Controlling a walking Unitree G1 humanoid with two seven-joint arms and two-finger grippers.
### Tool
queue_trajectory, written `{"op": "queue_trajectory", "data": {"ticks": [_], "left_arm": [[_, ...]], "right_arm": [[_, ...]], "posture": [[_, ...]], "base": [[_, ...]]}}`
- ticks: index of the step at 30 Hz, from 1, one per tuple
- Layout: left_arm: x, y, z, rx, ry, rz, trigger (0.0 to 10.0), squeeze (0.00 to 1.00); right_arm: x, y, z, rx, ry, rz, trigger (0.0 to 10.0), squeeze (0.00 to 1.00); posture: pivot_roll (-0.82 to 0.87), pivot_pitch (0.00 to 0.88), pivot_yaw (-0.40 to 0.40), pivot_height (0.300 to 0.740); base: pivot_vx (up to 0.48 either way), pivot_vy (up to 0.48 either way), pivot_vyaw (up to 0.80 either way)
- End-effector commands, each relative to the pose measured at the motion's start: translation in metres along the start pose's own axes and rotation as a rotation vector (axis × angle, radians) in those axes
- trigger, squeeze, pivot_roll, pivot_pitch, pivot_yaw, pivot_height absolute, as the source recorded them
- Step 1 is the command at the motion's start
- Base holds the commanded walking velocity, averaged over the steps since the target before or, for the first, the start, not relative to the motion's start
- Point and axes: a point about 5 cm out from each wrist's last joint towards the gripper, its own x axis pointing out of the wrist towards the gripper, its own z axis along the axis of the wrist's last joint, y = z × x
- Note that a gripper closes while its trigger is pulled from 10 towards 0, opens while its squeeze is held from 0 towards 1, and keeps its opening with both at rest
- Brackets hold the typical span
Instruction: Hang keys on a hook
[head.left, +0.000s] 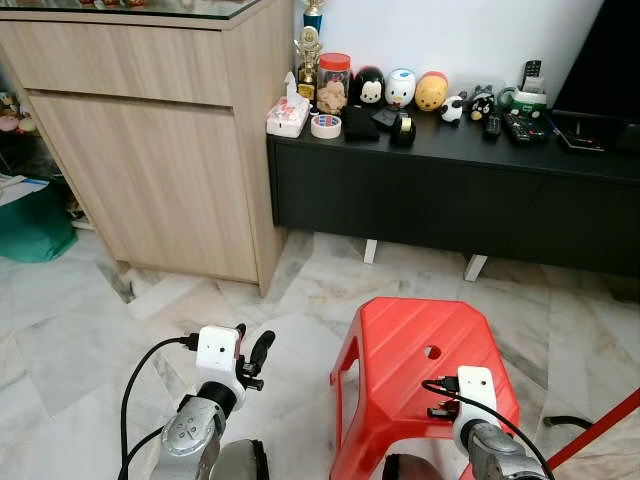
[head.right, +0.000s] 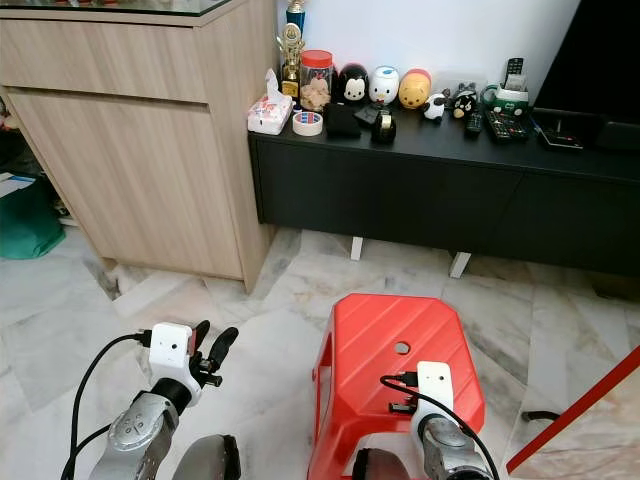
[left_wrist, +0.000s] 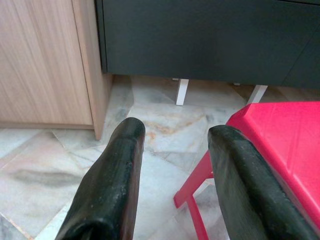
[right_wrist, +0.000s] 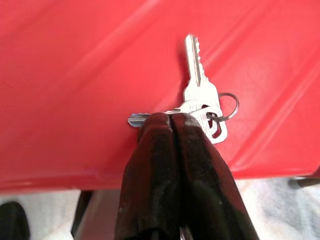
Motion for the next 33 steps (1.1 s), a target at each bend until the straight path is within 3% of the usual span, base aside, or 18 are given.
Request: {"op": "queue_trajectory", "data": {"ticks": [1, 16, 18, 19, 20, 22, 25, 33], "left_arm": [[0.002, -0.001, 0.0, 0.014, 0.007, -0.007, 10.0, 0.0], [0.003, -0.001, 0.001, 0.014, 0.002, -0.004, 10.0, 0.0], [0.003, 0.0, 0.0, 0.013, 0.004, -0.003, 10.0, 0.0], [0.003, 0.0, 0.0, 0.013, 0.004, -0.002, 10.0, 0.0], [0.002, 0.0, 0.0, 0.013, 0.005, -0.002, 10.0, 0.0], [0.002, 0.0, -0.001, 0.013, 0.009, -0.002, 10.0, 0.0], [0.002, -0.001, -0.001, 0.011, 0.008, -0.003, 10.0, 0.0], [0.005, 0.001, 0.002, 0.02, 0.002, -0.006, 10.0, 0.0]], "right_arm": [[0.0, 0.002, 0.011, 0.025, -0.052, 0.011, 10.0, 0.0], [-0.001, 0.006, 0.028, 0.061, -0.159, 0.032, 10.0, 0.0], [-0.002, 0.0, 0.035, 0.082, -0.206, -0.012, 10.0, 0.69], [-0.002, -0.002, 0.037, 0.089, -0.216, -0.024, 10.0, 0.69], [-0.002, -0.003, 0.038, 0.093, -0.223, -0.031, 10.0, 1.0], [-0.002, -0.01, 0.041, 0.092, -0.214, -0.111, 10.0, 1.0], [-0.001, -0.013, 0.042, 0.113, -0.197, -0.132, 10.0, 1.0], [0.001, -0.004, 0.045, 0.118, -0.171, -0.114, 10.0, 1.0]], "posture": [[0.02, 0.0, -0.049, 0.606], [0.02, 0.0, -0.052, 0.606], [0.02, 0.0, -0.052, 0.606], [0.02, 0.0, -0.052, 0.606], [0.02, 0.0, -0.051, 0.606], [0.02, 0.0, -0.051, 0.606], [0.02, 0.0, -0.05, 0.606], [0.02, 0.0, -0.05, 0.606]], "base": [[0.0, 0.0, 0.0], [0.0, 0.0, 0.0], [0.0, 0.0, 0.0], [0.0, 0.0, 0.0], [0.0, 0.0, 0.0], [0.0, 0.0, 0.0], [0.0, 0.0, 0.0], [0.0, 0.0, 0.0]]}}
